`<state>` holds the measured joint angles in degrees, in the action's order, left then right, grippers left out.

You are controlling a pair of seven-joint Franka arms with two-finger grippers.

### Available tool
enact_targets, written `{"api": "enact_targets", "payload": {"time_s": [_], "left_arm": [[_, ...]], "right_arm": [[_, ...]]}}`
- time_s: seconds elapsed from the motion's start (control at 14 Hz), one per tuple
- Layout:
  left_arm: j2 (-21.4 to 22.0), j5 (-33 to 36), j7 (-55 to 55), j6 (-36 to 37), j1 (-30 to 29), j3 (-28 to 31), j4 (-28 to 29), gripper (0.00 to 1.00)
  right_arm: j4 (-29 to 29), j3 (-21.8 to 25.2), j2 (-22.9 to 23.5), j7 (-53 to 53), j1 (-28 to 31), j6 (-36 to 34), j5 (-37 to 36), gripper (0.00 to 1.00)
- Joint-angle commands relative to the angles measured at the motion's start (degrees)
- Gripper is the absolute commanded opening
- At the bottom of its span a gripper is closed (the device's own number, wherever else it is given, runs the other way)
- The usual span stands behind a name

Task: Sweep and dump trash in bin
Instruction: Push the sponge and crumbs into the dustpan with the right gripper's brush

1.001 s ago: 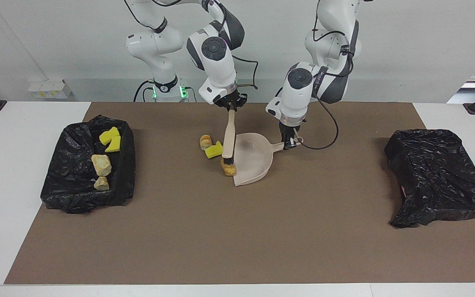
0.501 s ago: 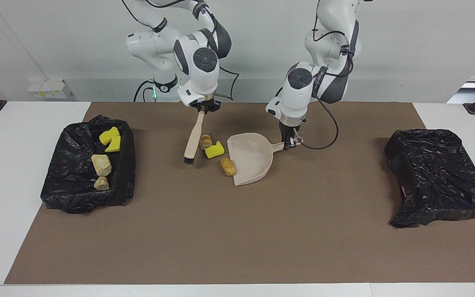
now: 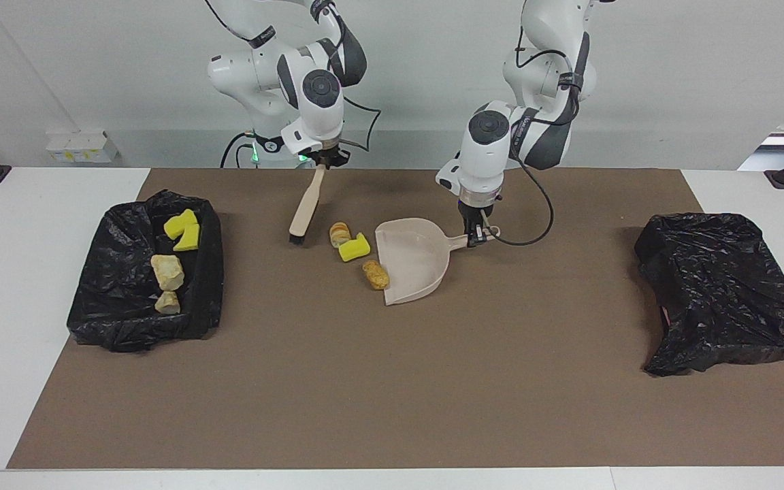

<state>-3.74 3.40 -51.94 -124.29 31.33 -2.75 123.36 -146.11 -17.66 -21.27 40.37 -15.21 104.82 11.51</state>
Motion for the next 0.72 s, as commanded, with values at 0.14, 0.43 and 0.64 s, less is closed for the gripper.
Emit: {"api": "enact_targets", "payload": {"time_s": [0.14,0.43,0.64], "left_arm": [[1.4,1.2,-0.7,-0.6,1.7,0.6,1.6,0.0],[1.5,1.3,-0.8,-1.1,1.7,0.6,1.9,0.0],[1.5,1.3,-0.8,-1.3,1.7,0.6,1.9,0.0]], "right_arm": [[-1.2,-0.3,8.5,-4.3,-2.5,16.4,5.2,0.0],[12.3,-0.4,19.1,-5.2,-7.3,17.8,7.4,0.0],[16.1,-0.4,19.9,-5.4,-11.4,17.3,8.6,0.0]]}}
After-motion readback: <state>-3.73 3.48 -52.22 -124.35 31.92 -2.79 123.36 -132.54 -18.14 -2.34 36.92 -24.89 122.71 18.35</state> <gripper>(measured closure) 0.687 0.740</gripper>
